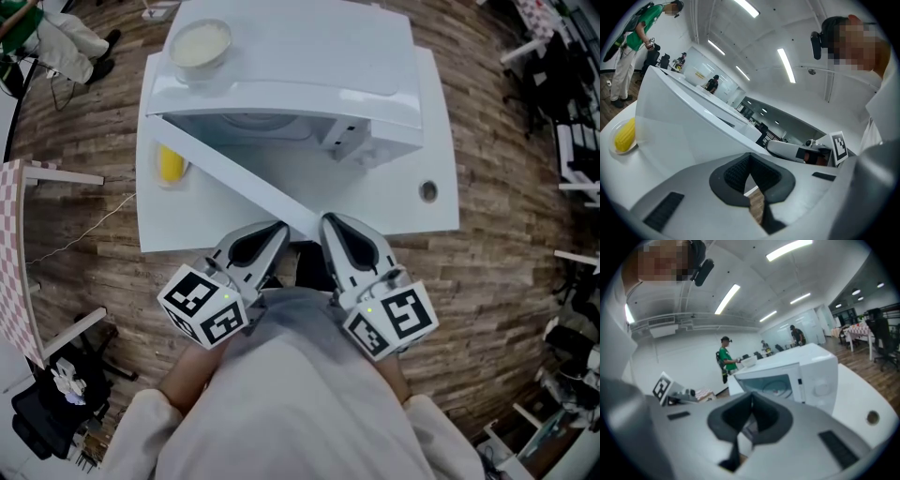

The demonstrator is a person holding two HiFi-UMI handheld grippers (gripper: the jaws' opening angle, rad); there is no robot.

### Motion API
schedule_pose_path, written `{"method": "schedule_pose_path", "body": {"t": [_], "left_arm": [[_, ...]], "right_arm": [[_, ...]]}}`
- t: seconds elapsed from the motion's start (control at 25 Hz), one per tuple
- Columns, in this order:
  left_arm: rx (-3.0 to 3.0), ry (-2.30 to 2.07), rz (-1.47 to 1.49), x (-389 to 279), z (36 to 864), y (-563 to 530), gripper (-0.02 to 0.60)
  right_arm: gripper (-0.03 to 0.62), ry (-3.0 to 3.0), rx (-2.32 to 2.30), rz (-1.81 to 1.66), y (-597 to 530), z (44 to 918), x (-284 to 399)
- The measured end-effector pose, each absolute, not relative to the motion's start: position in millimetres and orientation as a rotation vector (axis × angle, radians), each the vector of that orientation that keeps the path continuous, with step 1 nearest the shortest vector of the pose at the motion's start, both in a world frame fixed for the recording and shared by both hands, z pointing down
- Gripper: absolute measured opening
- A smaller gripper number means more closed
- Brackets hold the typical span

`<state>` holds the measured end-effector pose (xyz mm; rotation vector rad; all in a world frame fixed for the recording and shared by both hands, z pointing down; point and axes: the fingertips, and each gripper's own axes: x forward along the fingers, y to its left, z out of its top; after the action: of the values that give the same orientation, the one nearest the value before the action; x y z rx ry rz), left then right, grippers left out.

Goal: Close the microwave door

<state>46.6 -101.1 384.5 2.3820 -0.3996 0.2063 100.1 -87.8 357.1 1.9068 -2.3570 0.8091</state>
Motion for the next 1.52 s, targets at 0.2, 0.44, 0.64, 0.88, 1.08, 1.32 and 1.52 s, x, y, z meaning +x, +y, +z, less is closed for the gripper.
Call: {"method": "schedule_pose_path", "body": {"t": [0.2,0.44,0.64,0.88,1.08,1.32,1.52], "left_arm": [[2.306,-0.384,0.159,54.4,386.7,-107.6,0.014],[2.309,-0.39,0.156,63.6,387.0,-113.6,0.014],[2.295,-0.377,0.148,69.1,387.4,-116.9,0.014],[2.288,-0.387,0.128,76.4,387.5,-121.0,0.014],[2.282,-0.404,0.121,80.7,387.9,-125.9,0.014],[2.338,-0.406,0.161,98.6,387.6,-125.0,0.014],[2.32,-0.378,0.163,118.1,390.5,-113.8,0.014]], "right_arm": [[0.023,-2.345,1.924,0.811,-91.1,358.4,113.4],[0.023,-2.331,1.96,0.807,-93.6,357.9,128.1],[0.023,-2.322,1.983,0.811,-94.2,358.2,137.8],[0.023,-2.33,1.974,0.814,-96.5,357.4,145.8],[0.023,-2.342,1.958,0.818,-99.7,357.3,151.2],[0.023,-2.355,1.925,0.82,-103.8,358.4,161.2],[0.023,-2.378,1.885,0.817,-105.6,360.5,169.5]]}}
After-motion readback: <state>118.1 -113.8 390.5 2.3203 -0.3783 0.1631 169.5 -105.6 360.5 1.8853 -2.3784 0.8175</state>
